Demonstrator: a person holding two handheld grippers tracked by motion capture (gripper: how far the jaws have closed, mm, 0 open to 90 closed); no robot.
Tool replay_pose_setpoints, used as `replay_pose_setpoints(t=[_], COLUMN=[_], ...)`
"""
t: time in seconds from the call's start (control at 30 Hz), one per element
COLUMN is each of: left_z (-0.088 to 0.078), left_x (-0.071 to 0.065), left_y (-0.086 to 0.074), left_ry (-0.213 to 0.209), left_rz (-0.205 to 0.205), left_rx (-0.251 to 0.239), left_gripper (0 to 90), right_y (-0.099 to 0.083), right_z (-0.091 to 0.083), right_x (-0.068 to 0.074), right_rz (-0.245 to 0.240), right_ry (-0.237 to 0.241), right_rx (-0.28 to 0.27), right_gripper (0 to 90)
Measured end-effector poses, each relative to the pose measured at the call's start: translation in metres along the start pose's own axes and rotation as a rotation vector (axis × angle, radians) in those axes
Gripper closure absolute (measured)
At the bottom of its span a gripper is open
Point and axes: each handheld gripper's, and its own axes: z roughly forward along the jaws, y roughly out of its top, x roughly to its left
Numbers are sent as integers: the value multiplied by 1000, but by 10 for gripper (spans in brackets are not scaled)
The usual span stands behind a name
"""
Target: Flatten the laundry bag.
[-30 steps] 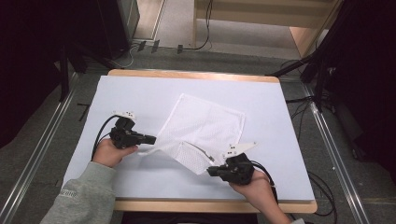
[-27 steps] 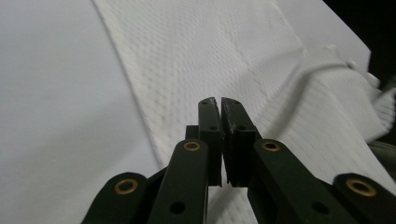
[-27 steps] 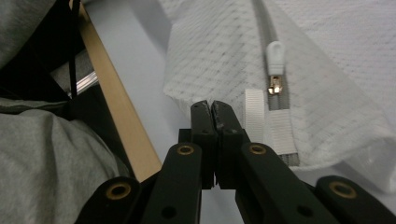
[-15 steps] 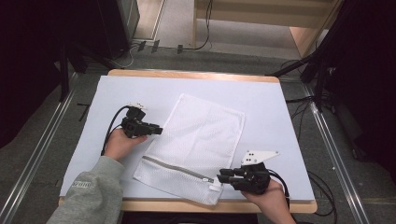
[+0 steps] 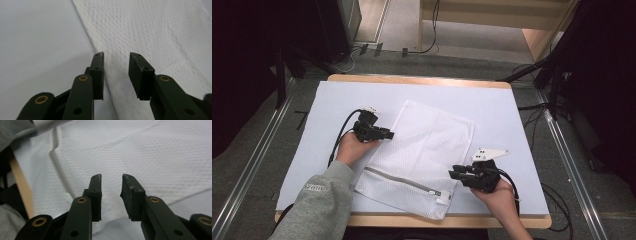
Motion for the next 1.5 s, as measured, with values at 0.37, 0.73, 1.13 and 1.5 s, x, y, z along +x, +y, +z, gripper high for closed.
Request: replay_pose_setpoints(t=[0.37, 0.73, 1.13, 1.5], left_z=[2, -28, -44, -67], left_x=[5, 36, 49, 36], left_y=[3, -6, -20, -37], left_ry=[-41, 64, 59, 58], left_rz=[-59, -183, -212, -189], left_rx=[8, -62, -70, -75], left_gripper=[900, 900, 790, 679], right_y=[8, 13, 31, 42], right_z=[14, 24, 61, 88], right_x=[-29, -35, -41, -44], right_rz=[48, 46, 56, 40], right_ry=[-87, -115, -129, -185], right_rx=[-2, -1, 25, 56], right_gripper=[708, 701, 666, 685])
